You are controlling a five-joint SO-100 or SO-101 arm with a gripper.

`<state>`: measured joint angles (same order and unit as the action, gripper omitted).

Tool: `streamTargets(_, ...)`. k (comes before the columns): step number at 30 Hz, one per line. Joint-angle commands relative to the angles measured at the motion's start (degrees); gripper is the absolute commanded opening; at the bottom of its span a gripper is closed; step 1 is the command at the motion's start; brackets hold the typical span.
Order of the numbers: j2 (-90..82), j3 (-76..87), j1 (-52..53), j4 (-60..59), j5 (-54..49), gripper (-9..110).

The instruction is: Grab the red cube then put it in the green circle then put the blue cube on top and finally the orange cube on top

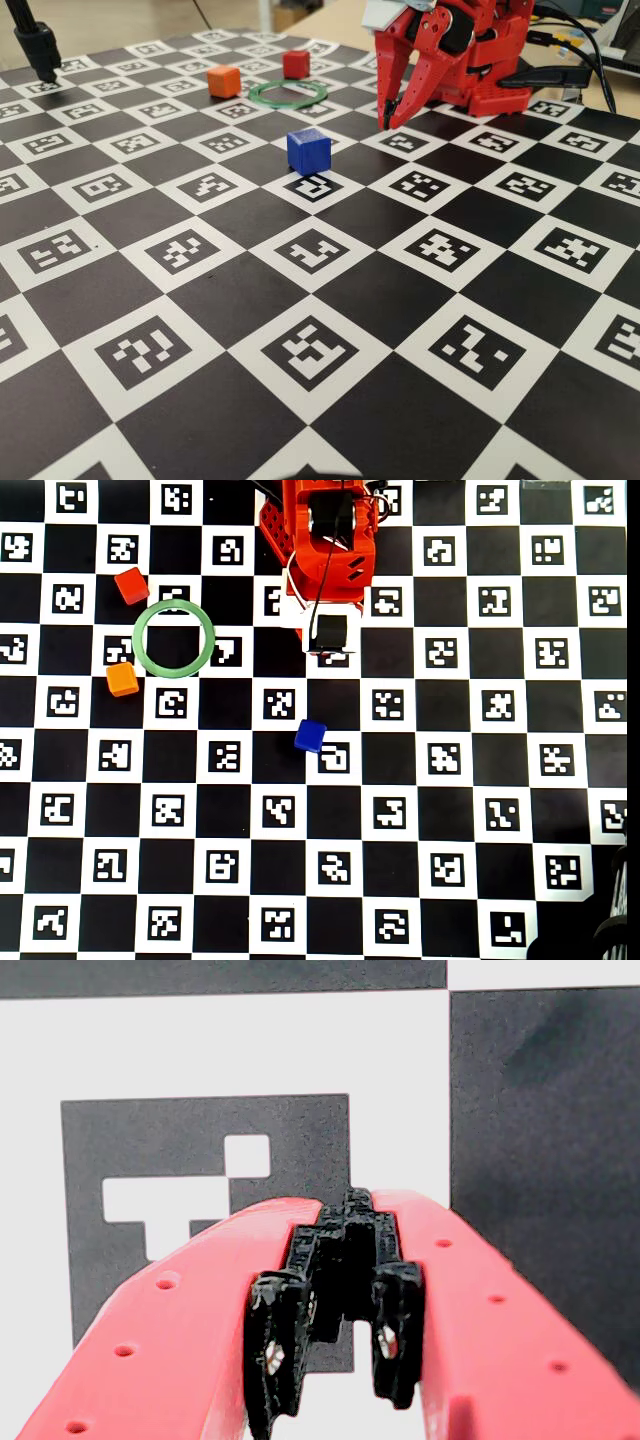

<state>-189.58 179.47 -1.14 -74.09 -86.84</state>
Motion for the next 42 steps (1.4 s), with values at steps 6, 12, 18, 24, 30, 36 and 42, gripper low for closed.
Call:
streamTargets(6,-2.9,2.8,0.4,-3.9,-0.4,-5)
streamTargets(12,-2.9,2.8,0.4,-3.9,-0.4,-5)
streamTargets(18,-2.9,2.8,0.4,-3.9,-0.4,-5)
streamTargets(24,-2.9,2.8,-0.7,-3.3,1.5,-5)
streamTargets(30,16.7,-10.5,-0.1,5.4,14.9,-5)
streamTargets(36,33.0,-33.2,2.3,1.7,21.4,-5)
streamTargets(42,54.1,-58.0,7.0,-9.0,29.7,-5)
